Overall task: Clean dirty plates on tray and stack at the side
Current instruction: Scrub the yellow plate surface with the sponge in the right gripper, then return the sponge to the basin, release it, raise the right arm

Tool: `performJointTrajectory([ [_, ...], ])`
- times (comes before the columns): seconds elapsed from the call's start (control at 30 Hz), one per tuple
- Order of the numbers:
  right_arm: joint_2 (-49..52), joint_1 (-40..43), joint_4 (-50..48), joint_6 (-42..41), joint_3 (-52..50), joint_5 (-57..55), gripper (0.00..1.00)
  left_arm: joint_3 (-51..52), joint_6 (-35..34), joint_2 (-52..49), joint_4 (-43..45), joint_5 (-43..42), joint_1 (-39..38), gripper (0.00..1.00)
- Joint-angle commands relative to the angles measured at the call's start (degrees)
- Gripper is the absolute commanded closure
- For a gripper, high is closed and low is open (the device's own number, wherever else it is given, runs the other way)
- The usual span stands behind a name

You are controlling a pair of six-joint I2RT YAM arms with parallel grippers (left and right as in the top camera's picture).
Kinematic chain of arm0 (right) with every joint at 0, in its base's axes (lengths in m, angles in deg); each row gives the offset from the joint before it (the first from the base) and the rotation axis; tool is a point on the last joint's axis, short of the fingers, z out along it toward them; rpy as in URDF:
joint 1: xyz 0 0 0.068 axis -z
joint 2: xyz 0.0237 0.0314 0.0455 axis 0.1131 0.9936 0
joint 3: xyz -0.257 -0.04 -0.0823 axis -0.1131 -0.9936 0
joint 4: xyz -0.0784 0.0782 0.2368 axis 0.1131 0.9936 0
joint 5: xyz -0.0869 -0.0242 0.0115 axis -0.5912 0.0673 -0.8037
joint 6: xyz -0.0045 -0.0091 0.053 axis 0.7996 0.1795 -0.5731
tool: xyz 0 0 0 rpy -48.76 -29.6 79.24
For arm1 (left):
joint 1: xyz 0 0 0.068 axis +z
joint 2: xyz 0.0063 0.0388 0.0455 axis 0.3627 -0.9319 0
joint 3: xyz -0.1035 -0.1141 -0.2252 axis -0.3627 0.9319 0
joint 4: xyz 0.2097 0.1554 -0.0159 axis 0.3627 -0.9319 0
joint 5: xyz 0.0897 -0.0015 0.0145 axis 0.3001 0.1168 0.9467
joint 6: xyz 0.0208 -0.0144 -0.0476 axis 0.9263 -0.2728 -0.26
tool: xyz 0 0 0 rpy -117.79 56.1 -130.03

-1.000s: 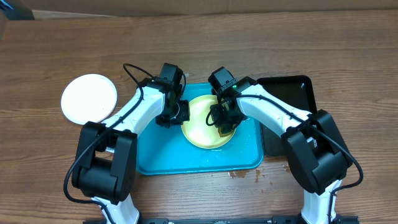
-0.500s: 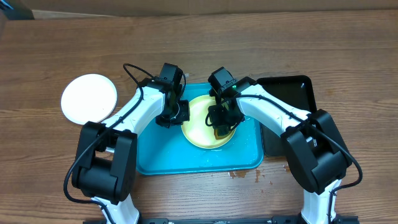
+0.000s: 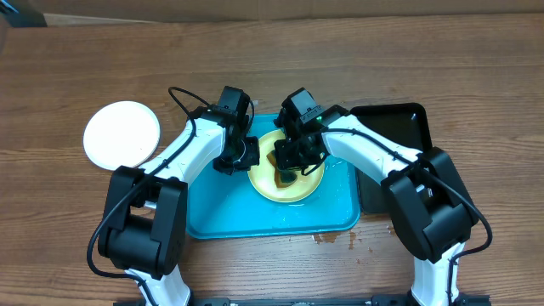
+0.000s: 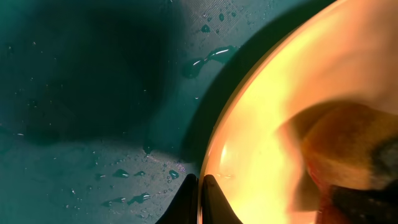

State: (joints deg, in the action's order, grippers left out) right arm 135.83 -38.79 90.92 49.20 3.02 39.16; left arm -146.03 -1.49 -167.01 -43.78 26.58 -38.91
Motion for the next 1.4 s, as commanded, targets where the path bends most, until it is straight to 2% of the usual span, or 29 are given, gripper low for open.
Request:
performJointTrajectory([
  [0.0, -0.17, 3.56, 2.47, 0.04, 4.76, 2.21, 0.96, 0.17, 0.07, -0.24, 0.02, 0.09, -0.5, 0.96],
  [0.3, -5.88, 14.84, 14.36, 6.49, 9.42, 1.09, 0.96, 0.17, 0.07, -0.24, 0.04, 0.09, -0.5, 0.95],
  [0.5, -8.15, 24.87, 22.69, 6.47, 9.27, -11.34, 0.96, 0.17, 0.07, -0.24, 0.04, 0.09, -0.5, 0.92],
  [0.6, -7.98, 28.61, 22.84, 6.47, 6.82, -20.35, 0.96, 0.17, 0.07, -0.24, 0.04, -0.04, -0.5, 0.91],
  [0.83, -7.91, 30.49, 14.78, 6.49, -1.03, -25.31, 0.95, 0.17, 0.07, -0.24, -0.02, -0.13, -0.5, 0.89],
  [0.87, -7.87, 30.49, 13.25, 6.49, -2.14, -25.66, 0.69, 0.17, 0.13, -0.24, -0.04, -0.09, -0.5, 0.86],
  [0.9, -7.87, 30.49, 12.74, 6.49, -2.43, -25.66, 0.51, 0.17, 0.33, -0.24, -0.04, -0.09, -0.5, 0.81],
  [0.93, -7.82, 30.49, 12.52, 6.49, -2.45, -25.68, 0.43, 0.17, 0.33, -0.24, -0.13, -0.07, -0.5, 0.75],
  [0.97, -7.82, 30.49, 12.17, 6.45, -2.45, -25.64, 0.34, 0.17, 0.31, -0.24, -0.31, -0.09, -0.5, 0.65],
  [1.0, -7.85, 30.49, 11.87, 6.43, -2.32, -25.51, 0.33, 0.17, 0.31, -0.24, -0.55, -0.09, -0.5, 0.55],
  [1.03, -7.93, 30.51, 11.67, 6.45, -1.86, -25.18, 0.32, 0.17, 0.28, -0.24, -0.87, -0.11, -0.5, 0.53],
  [1.17, -8.07, 31.23, 14.58, 6.36, 4.22, -24.98, 0.29, 0.2, 0.28, -0.24, -1.79, -0.11, -0.5, 0.52],
  [1.27, -8.07, 33.94, 18.64, 5.75, 11.41, -25.0, 0.14, 0.24, 0.26, -0.24, -1.86, -0.11, -0.5, 0.52],
  [1.33, -8.07, 36.87, 20.39, 5.75, 15.45, -25.05, 0.09, 0.24, 0.24, -0.24, -1.81, -0.11, -0.5, 0.53],
  [1.37, -8.07, 38.71, 20.81, 5.77, 17.0, -25.05, 0.0, 0.24, 0.22, -0.24, -1.75, -0.11, -0.57, 0.53],
])
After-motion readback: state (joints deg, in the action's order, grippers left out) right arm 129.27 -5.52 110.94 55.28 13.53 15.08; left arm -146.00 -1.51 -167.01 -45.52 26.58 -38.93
